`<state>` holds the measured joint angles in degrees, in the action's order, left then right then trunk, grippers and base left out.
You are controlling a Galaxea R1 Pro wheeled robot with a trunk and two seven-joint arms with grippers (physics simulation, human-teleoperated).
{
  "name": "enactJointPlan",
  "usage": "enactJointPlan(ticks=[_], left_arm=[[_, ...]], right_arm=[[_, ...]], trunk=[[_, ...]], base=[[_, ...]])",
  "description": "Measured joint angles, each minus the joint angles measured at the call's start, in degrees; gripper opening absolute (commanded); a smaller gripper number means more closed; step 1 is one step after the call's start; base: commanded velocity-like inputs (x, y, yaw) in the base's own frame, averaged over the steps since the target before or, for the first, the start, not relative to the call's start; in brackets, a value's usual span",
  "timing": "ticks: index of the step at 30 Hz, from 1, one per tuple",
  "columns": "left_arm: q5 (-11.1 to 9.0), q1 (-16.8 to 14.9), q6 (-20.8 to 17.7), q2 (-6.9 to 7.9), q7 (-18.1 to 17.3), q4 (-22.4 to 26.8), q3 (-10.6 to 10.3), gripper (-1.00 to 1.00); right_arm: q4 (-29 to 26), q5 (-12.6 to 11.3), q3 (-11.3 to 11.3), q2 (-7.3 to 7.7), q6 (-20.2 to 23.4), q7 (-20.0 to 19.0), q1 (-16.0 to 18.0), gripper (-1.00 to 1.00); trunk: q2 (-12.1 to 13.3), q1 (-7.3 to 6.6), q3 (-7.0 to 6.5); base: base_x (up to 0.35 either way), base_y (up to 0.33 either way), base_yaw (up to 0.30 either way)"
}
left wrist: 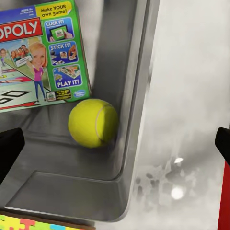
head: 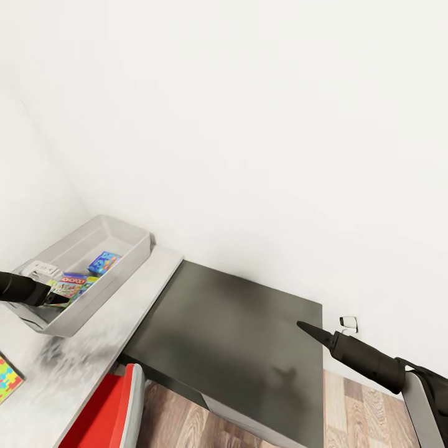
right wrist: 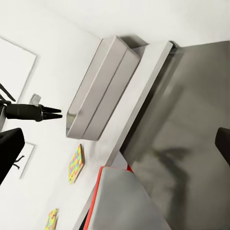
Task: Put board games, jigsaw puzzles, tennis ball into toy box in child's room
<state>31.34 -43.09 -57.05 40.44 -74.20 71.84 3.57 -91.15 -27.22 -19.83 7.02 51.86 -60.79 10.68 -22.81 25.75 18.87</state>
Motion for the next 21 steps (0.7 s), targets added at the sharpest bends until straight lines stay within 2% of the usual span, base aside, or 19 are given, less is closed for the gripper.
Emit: enactJointPlan(ticks=[12,21], left_arm=[[-0.05,0.0,-0.07,0.08,-0.18,0.0,0.45,1.0],[-0.44,0.0,0.12,0.09,-0.58,0.0,5.04,1.0]], right_arm=[[0.02,0.21,0.0,0.02,-0.07,0.31,0.0,1.0],[0.02,0.21,0.0,0.04,-0.08,0.18,-0.01,1.0]], trunk=[[0.0,0.0,-0.07],[-0.01,0.0,-0.76]], base=[[0.0,0.0,0.0],[0.0,0.0,0.0]])
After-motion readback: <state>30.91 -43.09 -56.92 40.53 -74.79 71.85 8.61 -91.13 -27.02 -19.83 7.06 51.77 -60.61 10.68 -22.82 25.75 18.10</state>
